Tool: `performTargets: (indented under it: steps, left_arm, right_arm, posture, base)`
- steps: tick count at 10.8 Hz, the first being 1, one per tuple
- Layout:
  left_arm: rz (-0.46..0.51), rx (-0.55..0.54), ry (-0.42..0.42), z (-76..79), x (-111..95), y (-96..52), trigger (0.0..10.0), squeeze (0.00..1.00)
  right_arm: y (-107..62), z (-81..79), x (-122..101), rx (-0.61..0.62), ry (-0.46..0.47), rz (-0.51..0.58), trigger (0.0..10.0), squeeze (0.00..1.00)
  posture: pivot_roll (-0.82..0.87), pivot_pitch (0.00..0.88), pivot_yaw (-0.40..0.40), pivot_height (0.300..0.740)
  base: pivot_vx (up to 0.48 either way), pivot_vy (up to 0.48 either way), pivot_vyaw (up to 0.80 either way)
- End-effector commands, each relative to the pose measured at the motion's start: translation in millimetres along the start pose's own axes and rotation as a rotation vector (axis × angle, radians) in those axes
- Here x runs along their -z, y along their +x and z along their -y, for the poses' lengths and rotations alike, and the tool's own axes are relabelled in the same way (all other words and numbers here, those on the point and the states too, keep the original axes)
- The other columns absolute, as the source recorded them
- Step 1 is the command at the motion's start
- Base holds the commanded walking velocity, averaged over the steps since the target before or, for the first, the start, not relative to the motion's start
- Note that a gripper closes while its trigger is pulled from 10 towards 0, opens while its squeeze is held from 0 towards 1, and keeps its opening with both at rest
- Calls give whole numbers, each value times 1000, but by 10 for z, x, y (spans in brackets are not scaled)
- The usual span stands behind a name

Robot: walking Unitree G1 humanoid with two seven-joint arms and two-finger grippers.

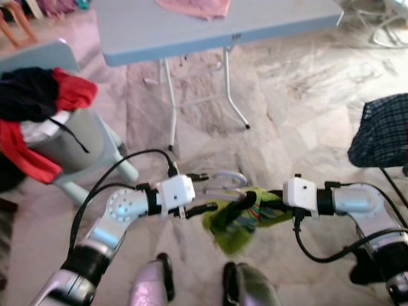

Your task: Hang hanger

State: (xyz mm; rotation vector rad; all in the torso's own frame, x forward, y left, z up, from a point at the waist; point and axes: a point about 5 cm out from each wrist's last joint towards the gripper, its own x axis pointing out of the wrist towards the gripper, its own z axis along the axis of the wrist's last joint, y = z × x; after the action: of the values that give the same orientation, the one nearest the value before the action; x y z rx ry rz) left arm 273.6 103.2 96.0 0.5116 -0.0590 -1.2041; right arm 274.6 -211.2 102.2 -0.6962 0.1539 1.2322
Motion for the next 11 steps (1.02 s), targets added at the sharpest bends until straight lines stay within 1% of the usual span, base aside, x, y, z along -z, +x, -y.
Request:
performTargets:
  steps: [1,2,3,4,5,6,7,8,9,10,11]
  left_arm:
    - [8,-29,-22,4,-19,-13,10000,24]
    - [19,-47,-59,40,-38,-48,10000,1000]
    - [0,-37,-52,112,12,-64,10000,1000]
    - [5,-32,-43,125,-20,-53,10000,1000]
    - [16,-25,-24,106,-76,-45,10000,1000]
    - [-2,-7,10,59,-91,-91,10000,1000]
    - [-7,1,14,52,-94,-105,10000,1000]
    - [-25,-28,24,-22,-129,-167,10000,1000]
    - [-30,-63,39,-105,-145,-198,10000,1000]
    - [-52,-72,49,-179,-129,-254,10000,1000]
    - [-65,-70,49,-178,-109,-266,10000,1000]
  right_arm:
    - [-33,11,4,47,-5,-4,10000,0]
    - [1,51,-14,158,24,26,10000,0]
    - [50,40,15,205,17,12,10000,0]
    - [48,22,36,207,-4,-6,10000,0]
    - [40,42,44,219,10,6,10000,0]
    - [4,68,82,213,-17,-34,10000,0]
    - [-12,72,92,211,-22,-44,10000,0]
    - [-135,159,112,257,-19,-64,10000,0]
    - [-220,181,137,251,-24,-87,10000,0]
    - [-304,167,206,211,-21,-144,10000,0]
    - [-319,165,227,201,-25,-159,10000,0]
  posture:
    - [-33,267,-54,740]
    - [-23,275,-68,740]
    - [-25,281,-68,740]
    - [-10,291,-60,740]
    - [-7,293,-59,740]
    - [-19,299,-62,740]
    - [-19,299,-62,740]
    - [-26,288,-62,740]
    - [-24,288,-62,740]
    - [-18,285,-57,740]
    - [-19,281,-51,740]
  base:
    - [0,0,0]
    - [0,0,0]
    - [0,0,0]
    - [0,0,0]
    - [0,0,0]
    - [0,0,0]
    - [0,0,0]
    - [0,0,0]
    - [0,0,0]
    - [0,0,0]
    - [0,0,0]
